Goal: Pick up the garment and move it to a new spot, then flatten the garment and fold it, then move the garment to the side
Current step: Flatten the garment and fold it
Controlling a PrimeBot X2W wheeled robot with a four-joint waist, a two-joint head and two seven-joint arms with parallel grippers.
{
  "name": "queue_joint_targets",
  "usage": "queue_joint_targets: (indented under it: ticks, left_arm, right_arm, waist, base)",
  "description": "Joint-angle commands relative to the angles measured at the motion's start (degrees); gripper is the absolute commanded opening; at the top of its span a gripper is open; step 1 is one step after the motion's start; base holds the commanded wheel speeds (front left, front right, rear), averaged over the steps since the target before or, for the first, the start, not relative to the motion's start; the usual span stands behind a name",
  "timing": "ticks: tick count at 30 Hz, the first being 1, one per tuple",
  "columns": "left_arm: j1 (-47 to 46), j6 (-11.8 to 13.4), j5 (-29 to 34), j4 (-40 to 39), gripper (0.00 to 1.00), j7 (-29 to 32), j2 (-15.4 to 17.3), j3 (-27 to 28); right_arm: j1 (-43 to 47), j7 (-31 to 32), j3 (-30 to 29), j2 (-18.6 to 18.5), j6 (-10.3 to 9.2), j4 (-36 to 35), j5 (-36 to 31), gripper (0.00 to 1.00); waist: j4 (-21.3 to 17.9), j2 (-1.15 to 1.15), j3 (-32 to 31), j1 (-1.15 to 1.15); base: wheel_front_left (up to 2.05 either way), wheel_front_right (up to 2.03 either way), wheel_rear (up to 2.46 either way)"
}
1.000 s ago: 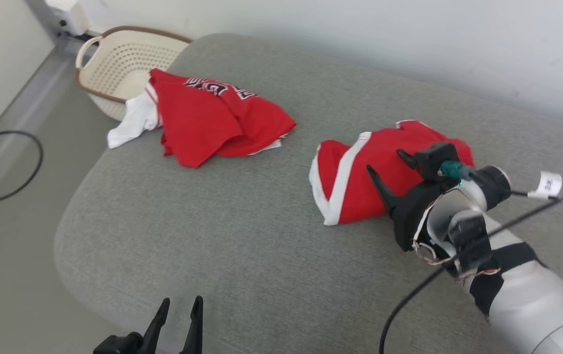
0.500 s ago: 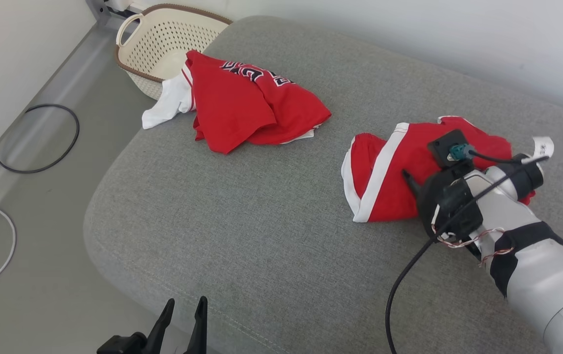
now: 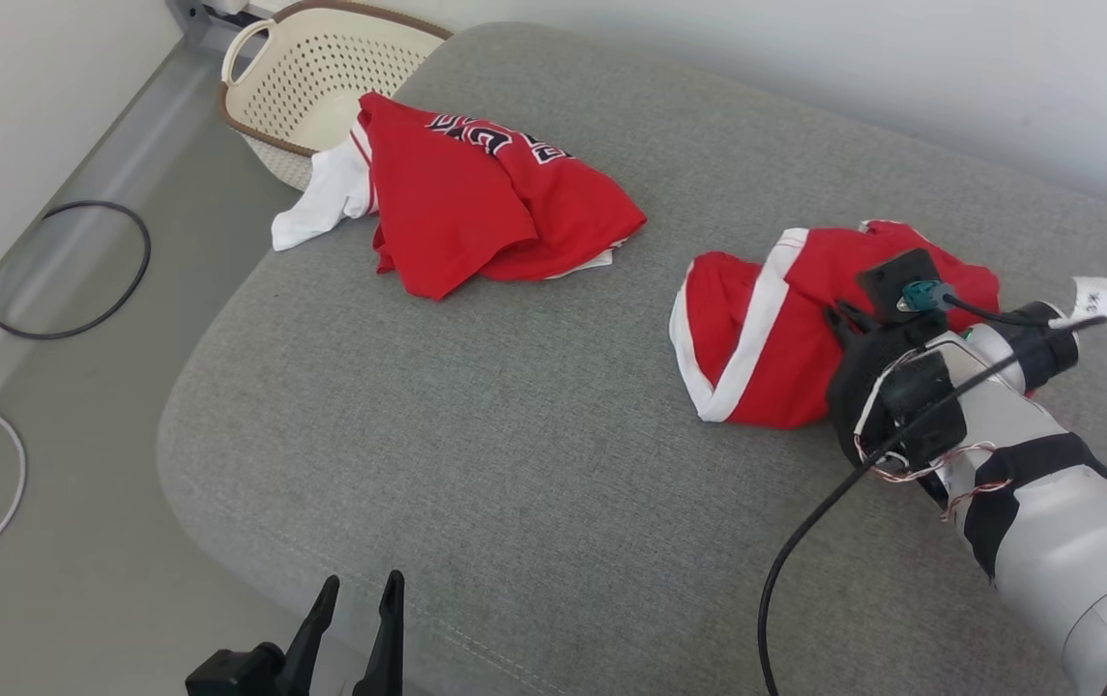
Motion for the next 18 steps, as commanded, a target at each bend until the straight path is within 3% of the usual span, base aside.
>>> queue_joint_targets:
  ticks: [1,8,18]
  left_arm:
    - [0.59,-0.02,0.08,-0.04,1.0,-0.07,0.03,0.36]
    - [1.35,-0.4,0.94,-0.6,1.0,-0.06,0.03,1.42]
    - [0.69,-0.87,2.56,-0.68,1.0,-0.06,0.02,2.62]
  right_arm:
    - [0.01,-2.66,-0.33,0.32,0.01,-0.46,0.75,0.0]
    - [2.87,-10.98,-2.56,-0.03,0.01,-2.51,2.41,0.0]
    - [13.29,-11.93,-6.28,-4.34,0.0,-17.03,-0.09,0.0]
  waist:
    - [-0.86,0.0,-0.32,0.0]
    - [-4.67,0.0,-1.87,0.0]
    - [-11.86,0.0,-3.91,0.0]
  base:
    - [0.0,0.0,0.0]
    - [0.0,0.0,0.0]
    - [0.0,0.0,0.0]
